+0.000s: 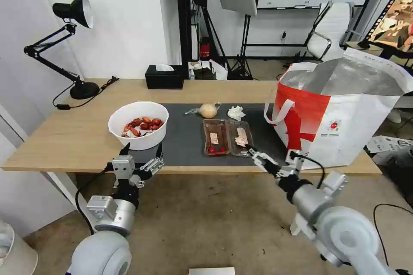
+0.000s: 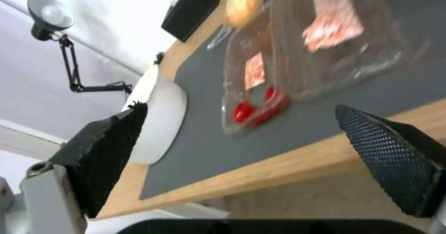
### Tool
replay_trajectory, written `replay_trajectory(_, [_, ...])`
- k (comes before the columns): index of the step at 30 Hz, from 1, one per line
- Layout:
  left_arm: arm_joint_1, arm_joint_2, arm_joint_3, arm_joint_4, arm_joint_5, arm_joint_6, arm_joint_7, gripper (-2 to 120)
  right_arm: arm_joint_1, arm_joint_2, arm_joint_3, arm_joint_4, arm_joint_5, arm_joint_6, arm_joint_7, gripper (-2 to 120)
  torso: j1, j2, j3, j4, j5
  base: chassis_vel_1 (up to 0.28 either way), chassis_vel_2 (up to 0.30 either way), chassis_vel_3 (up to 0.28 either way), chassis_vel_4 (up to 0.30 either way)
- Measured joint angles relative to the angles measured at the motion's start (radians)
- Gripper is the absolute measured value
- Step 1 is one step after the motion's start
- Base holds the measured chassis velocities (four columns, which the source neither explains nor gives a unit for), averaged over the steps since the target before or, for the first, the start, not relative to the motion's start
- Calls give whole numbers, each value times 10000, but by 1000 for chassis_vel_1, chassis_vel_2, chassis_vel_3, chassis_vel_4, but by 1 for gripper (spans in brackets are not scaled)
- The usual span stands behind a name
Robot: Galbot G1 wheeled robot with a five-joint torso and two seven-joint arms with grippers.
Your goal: Pick up the trash from the table and place it into the takeout bag.
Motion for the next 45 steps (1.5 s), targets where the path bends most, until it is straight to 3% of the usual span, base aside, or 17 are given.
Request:
replay_trajectory(12, [96,-119,-46,76,-163,-45,-7,100,1441,1007,-1154,-1058,914,200,1405,100,0,0,0,-1,1,0,0,0,0])
replay_trajectory(24, [180,-214,-80,190,62,-86,5,100,2260,2105,-1356,-2146,905,384,1935,100,1,-1,0,0,1,0,0,0,0])
replay_trajectory(45, [37,-118,44,285,-133,-99,0,100,2962,2634,-1328,-2939,945,604,2956,100,-2,2,-3,0,0,0,0,0,0])
